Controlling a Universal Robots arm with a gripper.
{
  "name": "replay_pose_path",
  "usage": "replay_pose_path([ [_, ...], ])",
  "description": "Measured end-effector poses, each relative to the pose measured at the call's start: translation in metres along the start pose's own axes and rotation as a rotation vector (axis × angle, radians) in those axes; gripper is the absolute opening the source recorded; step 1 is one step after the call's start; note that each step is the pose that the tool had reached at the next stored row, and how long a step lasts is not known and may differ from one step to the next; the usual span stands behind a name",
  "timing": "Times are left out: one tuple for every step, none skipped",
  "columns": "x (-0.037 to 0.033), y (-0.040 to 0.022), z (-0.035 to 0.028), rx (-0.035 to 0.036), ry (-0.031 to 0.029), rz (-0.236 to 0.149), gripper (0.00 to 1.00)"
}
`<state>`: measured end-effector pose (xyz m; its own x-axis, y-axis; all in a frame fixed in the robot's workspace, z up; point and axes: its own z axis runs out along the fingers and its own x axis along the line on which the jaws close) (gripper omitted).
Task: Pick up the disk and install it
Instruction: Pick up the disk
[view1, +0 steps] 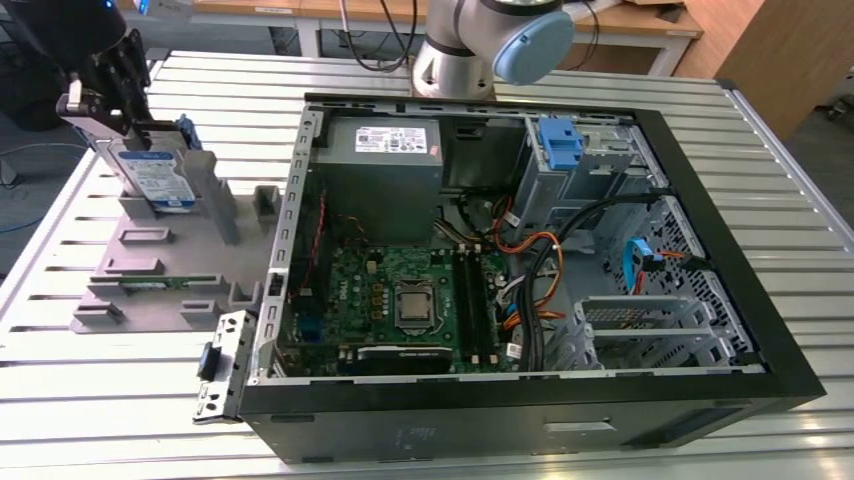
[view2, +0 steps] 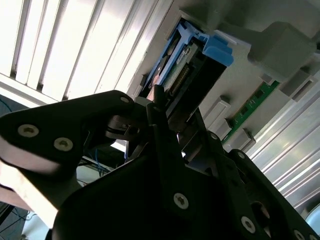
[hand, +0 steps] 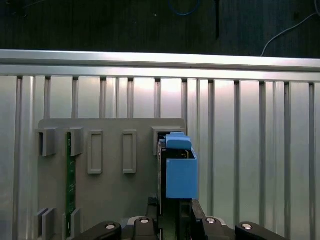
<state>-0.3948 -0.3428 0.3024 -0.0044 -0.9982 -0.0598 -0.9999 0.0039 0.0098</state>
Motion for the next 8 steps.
replay_pose_path([
  [0.0008, 0.0, -0.0001, -0.0001, 0.0004, 0.001, 0.35],
  [0.0016, 0.0, -0.0001, 0.0, 0.0008, 0.001, 0.35],
  [0.0023, 0.0, -0.0002, 0.0001, 0.001, 0.002, 0.35],
  [0.0029, 0.0, -0.0002, 0.0001, 0.0013, 0.002, 0.35],
  [0.0032, 0.0, -0.0002, 0.0001, 0.0014, 0.003, 0.35],
  [0.0035, 0.0, -0.0002, 0.0002, 0.0014, 0.003, 0.35],
  [0.0039, 0.0, -0.0002, 0.0002, 0.0015, 0.003, 0.35],
  [0.0041, 0.0, -0.0003, 0.0002, 0.0015, 0.004, 0.35],
])
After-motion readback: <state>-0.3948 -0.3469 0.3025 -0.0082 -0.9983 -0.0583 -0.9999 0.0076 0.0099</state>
